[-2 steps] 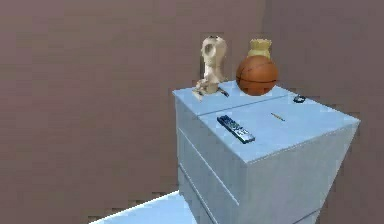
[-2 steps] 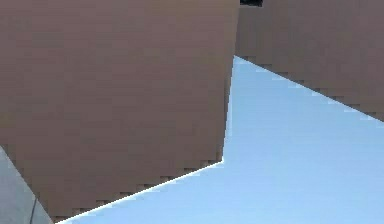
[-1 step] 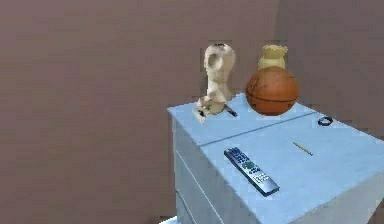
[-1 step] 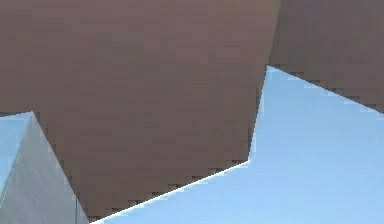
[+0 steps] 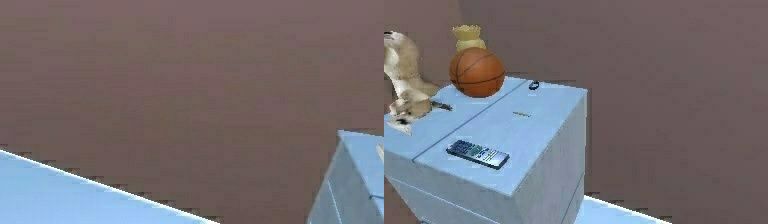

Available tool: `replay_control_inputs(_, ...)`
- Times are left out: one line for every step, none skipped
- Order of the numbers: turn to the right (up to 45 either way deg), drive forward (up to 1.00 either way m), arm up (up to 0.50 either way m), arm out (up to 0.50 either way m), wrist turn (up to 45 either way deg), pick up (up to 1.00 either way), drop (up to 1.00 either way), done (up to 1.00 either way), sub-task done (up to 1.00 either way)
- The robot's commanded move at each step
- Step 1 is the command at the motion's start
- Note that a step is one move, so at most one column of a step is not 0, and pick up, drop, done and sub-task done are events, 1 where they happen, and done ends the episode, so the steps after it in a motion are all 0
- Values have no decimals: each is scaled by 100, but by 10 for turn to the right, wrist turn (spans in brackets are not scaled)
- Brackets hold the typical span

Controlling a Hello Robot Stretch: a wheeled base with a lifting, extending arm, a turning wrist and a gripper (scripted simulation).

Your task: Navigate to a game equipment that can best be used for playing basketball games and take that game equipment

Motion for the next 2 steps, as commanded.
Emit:
replay_control_inputs(-210, 0, 0, 0, 0, 0, 0, 0, 0)
replay_control_inputs(450, 0, 0, 0, 0, 0, 0, 0, 0)
